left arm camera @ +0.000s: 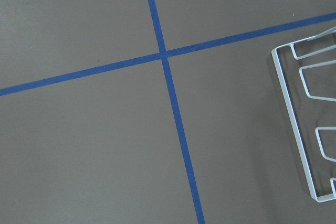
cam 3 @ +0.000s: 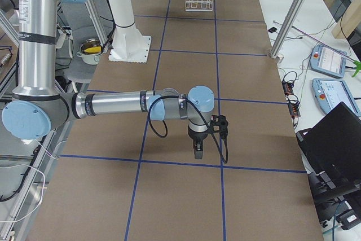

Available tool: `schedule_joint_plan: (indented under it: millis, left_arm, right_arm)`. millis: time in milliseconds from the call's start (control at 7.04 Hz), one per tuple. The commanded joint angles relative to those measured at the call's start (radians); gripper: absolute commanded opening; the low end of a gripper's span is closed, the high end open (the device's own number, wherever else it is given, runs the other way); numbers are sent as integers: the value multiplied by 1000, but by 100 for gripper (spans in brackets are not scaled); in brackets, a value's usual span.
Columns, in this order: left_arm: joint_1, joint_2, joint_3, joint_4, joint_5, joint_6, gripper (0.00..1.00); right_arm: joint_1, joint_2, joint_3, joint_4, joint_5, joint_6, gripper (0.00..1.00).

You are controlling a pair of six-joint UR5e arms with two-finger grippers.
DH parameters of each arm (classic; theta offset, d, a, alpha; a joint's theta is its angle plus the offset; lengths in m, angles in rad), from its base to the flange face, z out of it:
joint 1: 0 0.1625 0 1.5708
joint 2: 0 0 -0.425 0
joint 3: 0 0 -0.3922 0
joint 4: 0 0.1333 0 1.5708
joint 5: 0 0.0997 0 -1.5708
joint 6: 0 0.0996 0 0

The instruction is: Hang cup on cup holder

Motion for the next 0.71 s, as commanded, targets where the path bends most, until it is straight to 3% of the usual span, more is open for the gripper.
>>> schedule_joint_plan:
  millis: [0, 426, 568]
  left_arm:
    - [0, 1, -17, -3, 0, 0, 99]
    - [-2, -1, -58, 0, 0, 0, 99]
    - [-3, 1, -80, 2, 0, -3, 99]
  right_arm:
    - [2, -3, 3, -2, -3, 0, 100]
    - [-2, 12, 35, 0, 4, 9, 100]
    - [-15, 11, 61, 55, 14, 11, 100]
